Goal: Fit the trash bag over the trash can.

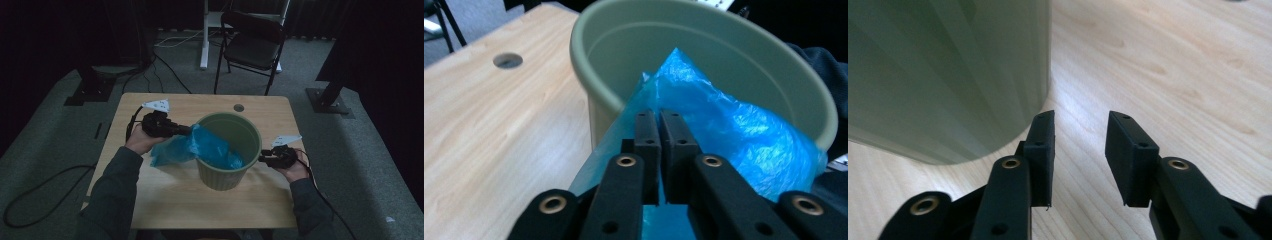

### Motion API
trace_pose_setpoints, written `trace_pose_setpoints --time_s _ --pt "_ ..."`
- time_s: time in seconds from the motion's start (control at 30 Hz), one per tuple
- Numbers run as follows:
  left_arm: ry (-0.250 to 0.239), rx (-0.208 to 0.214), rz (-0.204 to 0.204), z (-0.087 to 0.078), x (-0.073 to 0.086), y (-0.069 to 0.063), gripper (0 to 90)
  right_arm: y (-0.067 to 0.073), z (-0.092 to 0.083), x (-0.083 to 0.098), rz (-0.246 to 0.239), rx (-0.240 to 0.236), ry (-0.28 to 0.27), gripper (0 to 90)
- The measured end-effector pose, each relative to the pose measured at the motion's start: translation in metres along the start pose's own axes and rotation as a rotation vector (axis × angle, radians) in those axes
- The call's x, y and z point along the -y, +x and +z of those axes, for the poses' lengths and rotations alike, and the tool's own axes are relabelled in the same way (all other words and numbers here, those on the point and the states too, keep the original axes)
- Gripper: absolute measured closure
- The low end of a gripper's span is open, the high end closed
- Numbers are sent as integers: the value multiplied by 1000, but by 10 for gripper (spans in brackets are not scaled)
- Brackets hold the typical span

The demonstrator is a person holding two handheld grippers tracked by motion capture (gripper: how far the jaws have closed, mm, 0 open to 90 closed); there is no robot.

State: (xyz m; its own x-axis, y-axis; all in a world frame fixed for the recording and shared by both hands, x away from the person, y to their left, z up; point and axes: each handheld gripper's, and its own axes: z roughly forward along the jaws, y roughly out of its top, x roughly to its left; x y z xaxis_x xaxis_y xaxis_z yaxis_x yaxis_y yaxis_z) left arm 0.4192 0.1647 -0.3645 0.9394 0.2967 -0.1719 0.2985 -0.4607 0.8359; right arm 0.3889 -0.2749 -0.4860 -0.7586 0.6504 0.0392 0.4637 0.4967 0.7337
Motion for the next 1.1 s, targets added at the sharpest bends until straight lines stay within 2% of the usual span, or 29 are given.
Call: trace_pose_setpoints --time_s 0.27,0.43,0.6,0.73,0.83,0.93,1.0,1.1 --pt "-2 -35 29 8 -18 -11 885 -2 -31 -11 22 -1 -59 662" --pt "3 -59 32 13 -26 -13 890 3 -48 -21 5 0 -87 669" --pt "12 -77 45 18 -35 -16 893 7 -67 -33 -16 22 -111 686" --pt "26 -85 52 24 -40 -17 893 13 -81 -46 -20 29 -170 673" --pt "29 -94 55 28 -44 -19 893 19 -84 -56 -34 1 -211 663" --pt "32 -104 63 31 -48 -21 892 26 -84 -67 -63 -21 -226 666" --pt "28 -106 64 32 -50 -22 893 28 -85 -71 -74 -17 -229 662" --pt "25 -108 65 35 -53 -23 893 34 -86 -85 -95 -47 -253 658"
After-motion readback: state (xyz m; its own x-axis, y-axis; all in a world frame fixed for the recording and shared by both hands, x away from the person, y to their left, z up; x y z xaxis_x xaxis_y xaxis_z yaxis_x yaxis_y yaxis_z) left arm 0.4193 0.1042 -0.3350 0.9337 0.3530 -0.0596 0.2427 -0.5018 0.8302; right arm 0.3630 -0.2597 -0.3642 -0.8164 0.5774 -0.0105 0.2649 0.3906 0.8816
